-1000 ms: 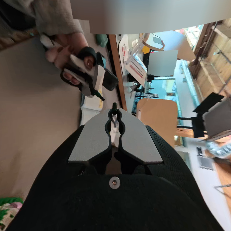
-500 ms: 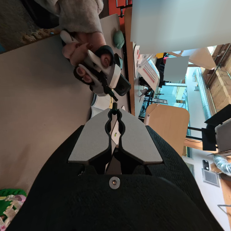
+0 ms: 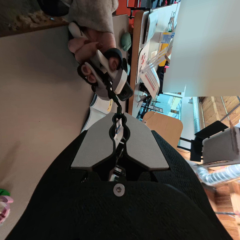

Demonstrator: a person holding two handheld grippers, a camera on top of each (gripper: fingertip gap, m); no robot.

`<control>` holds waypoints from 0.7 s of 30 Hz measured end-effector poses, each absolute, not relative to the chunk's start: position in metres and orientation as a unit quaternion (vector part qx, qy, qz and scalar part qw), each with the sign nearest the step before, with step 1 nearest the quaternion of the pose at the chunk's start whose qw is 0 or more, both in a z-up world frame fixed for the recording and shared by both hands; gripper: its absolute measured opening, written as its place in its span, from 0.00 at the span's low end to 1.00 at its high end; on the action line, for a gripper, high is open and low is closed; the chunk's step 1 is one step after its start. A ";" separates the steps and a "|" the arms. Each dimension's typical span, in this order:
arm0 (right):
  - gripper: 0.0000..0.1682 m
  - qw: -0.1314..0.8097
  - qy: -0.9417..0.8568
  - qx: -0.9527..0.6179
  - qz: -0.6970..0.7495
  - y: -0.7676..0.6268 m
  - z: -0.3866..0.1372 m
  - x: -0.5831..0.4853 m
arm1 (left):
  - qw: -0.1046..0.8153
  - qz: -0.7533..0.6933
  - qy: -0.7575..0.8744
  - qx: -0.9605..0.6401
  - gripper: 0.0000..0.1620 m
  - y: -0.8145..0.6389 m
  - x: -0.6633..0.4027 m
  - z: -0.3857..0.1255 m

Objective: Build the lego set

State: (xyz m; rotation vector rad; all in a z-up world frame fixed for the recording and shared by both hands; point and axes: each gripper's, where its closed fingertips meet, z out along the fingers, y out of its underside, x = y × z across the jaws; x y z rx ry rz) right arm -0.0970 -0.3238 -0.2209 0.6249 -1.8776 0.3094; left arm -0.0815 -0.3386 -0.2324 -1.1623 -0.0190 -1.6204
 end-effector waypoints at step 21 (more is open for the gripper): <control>0.03 0.475 -0.753 0.455 0.015 -0.330 -0.227 -0.074 | 0.498 -0.677 0.041 -0.540 0.04 -0.343 -0.057 -0.242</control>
